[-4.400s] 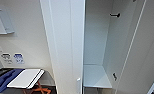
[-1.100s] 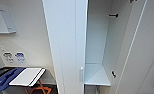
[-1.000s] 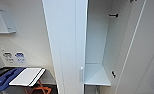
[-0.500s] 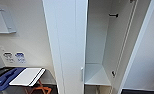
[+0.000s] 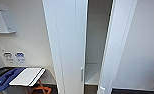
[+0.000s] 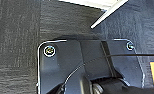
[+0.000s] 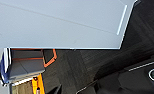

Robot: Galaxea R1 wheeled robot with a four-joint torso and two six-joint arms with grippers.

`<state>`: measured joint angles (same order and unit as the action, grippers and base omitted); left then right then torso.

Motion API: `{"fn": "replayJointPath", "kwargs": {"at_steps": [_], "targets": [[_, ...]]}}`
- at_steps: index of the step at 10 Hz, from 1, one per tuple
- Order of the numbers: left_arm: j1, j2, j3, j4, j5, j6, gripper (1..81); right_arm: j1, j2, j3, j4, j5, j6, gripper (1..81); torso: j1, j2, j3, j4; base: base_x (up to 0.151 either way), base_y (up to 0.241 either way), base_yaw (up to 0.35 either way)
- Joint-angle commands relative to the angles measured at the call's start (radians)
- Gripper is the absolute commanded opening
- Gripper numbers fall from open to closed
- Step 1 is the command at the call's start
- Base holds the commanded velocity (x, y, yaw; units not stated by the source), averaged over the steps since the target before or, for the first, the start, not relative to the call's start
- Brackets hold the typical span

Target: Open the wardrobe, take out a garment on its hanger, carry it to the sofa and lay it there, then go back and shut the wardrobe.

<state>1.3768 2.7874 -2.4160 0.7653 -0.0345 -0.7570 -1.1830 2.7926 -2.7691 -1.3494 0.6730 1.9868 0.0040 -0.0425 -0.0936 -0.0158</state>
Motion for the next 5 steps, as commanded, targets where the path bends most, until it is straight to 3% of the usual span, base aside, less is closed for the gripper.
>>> {"fn": "replayJointPath", "kwargs": {"at_steps": [1,4,5], "targets": [[-0.051,-0.012,0.006,0.014,0.031,0.005,81.1,0.038,0.142,-0.200,-0.180,-0.054,-0.003,81.1,0.000,0.000,0.000,0.000,0.000,0.000,0.000],[-0.035,0.018,-0.022,0.020,0.045,0.007,81.1,-0.085,0.175,-0.187,-0.255,-0.256,-0.013,81.1,0.000,0.000,0.000,0.000,0.000,0.000,0.000],[-0.026,0.057,-0.080,0.038,0.074,0.007,81.1,-0.146,0.193,-0.154,-0.306,-0.372,-0.013,81.1,0.000,0.000,0.000,0.000,0.000,0.000,0.000]]}}
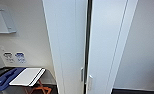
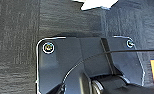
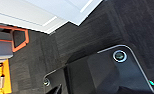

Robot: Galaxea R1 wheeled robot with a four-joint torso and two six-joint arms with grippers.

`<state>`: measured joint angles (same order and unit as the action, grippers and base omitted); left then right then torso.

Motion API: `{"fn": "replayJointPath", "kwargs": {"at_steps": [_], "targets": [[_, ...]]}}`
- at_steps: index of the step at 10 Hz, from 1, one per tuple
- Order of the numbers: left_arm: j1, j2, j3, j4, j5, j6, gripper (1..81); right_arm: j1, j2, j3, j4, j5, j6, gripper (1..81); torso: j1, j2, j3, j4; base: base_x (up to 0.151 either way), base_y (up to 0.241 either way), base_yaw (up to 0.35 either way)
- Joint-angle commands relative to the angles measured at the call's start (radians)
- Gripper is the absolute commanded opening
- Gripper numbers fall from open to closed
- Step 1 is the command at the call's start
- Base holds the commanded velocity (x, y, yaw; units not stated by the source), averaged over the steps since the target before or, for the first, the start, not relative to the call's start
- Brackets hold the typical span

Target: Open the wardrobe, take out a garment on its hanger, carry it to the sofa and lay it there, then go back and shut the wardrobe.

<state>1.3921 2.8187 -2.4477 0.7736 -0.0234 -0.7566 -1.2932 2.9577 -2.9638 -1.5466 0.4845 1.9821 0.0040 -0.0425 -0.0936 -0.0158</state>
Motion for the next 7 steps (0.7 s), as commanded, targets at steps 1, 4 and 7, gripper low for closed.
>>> {"fn": "replayJointPath", "kwargs": {"at_steps": [1,4,7], "targets": [[-0.034,0.067,-0.110,0.052,0.096,0.006,81.1,-0.088,0.034,0.065,-0.145,-0.262,-0.006,81.1,0.000,0.000,0.000,0.000,0.000,0.000,0.000],[-0.011,0.171,-0.277,0.062,0.106,0.006,81.1,-0.203,0.037,0.099,-0.188,-0.296,-0.022,81.1,0.000,0.000,0.000,0.000,0.000,0.000,0.000],[0.005,0.202,-0.284,0.090,0.109,0.005,81.1,-0.229,0.051,0.105,-0.221,-0.297,-0.023,81.1,0.000,0.000,0.000,0.000,0.000,0.000,0.000]]}}
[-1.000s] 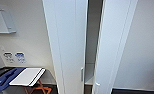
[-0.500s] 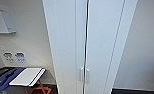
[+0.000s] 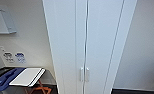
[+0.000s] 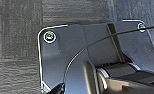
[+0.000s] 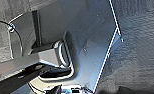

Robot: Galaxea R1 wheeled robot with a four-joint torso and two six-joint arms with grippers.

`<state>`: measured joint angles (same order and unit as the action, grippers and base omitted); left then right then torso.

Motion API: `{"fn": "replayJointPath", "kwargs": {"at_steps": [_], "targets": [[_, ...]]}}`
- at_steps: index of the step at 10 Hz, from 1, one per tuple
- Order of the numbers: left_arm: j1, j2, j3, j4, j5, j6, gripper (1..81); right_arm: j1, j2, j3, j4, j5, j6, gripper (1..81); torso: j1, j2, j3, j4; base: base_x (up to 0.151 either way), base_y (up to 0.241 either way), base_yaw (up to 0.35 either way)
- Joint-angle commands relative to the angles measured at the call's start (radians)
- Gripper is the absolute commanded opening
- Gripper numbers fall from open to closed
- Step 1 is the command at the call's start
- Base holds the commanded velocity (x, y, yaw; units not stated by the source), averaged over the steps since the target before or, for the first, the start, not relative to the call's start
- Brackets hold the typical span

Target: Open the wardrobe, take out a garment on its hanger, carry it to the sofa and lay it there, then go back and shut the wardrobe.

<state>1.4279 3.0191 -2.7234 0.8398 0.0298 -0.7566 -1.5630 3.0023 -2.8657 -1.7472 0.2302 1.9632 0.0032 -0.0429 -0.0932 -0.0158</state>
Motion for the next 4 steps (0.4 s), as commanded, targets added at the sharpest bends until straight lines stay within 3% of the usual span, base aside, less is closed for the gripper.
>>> {"fn": "replayJointPath", "kwargs": {"at_steps": [1,4], "targets": [[-0.025,0.008,-0.009,0.024,0.056,0.005,81.1,0.036,0.025,0.002,-0.038,-0.046,-0.010,81.1,0.000,0.000,0.000,0.000,0.000,0.000,0.000],[-0.010,0.017,-0.009,0.024,0.056,0.003,81.1,0.036,0.051,0.007,-0.081,-0.078,-0.021,81.1,0.000,0.000,0.000,0.000,0.000,0.000,0.000]]}}
